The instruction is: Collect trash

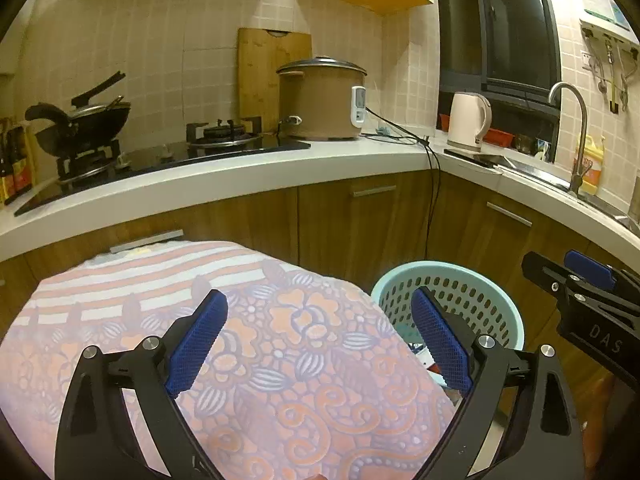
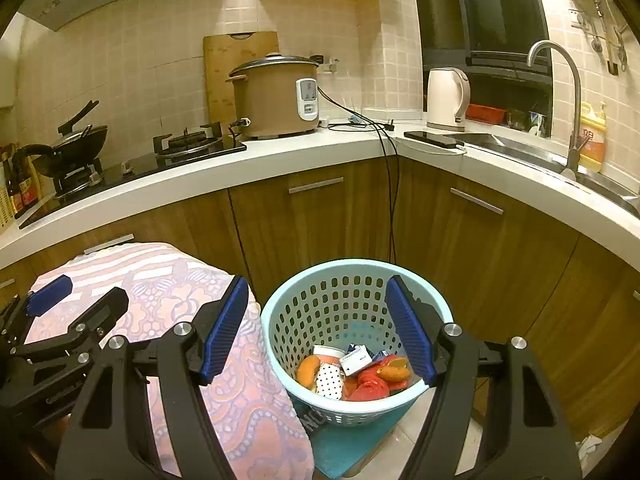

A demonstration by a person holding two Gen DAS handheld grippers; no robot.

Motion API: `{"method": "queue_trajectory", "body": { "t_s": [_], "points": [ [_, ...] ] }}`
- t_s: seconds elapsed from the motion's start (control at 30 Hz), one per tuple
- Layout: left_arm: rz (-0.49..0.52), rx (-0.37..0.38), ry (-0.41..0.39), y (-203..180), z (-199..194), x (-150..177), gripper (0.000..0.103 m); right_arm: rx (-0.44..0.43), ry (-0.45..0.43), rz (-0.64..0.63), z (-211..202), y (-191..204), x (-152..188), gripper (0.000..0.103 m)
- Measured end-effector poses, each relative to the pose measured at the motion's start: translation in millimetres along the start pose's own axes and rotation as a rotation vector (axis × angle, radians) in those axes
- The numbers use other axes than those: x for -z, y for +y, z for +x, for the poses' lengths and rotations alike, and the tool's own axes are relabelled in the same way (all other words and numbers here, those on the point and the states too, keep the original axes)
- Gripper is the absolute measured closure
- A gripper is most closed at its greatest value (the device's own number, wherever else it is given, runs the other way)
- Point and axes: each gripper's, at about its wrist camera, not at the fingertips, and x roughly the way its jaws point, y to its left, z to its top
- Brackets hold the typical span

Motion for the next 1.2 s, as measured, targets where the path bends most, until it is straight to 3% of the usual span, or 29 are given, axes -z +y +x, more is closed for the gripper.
{"method": "queue_trajectory", "body": {
  "t_s": [1.2],
  "points": [
    [-0.007,-0.011,0.003,3.5,-2.2,0.4,0.012,0.002,0.009,-0.011,3.4,2.6,3.7,0.036]
  ]
}}
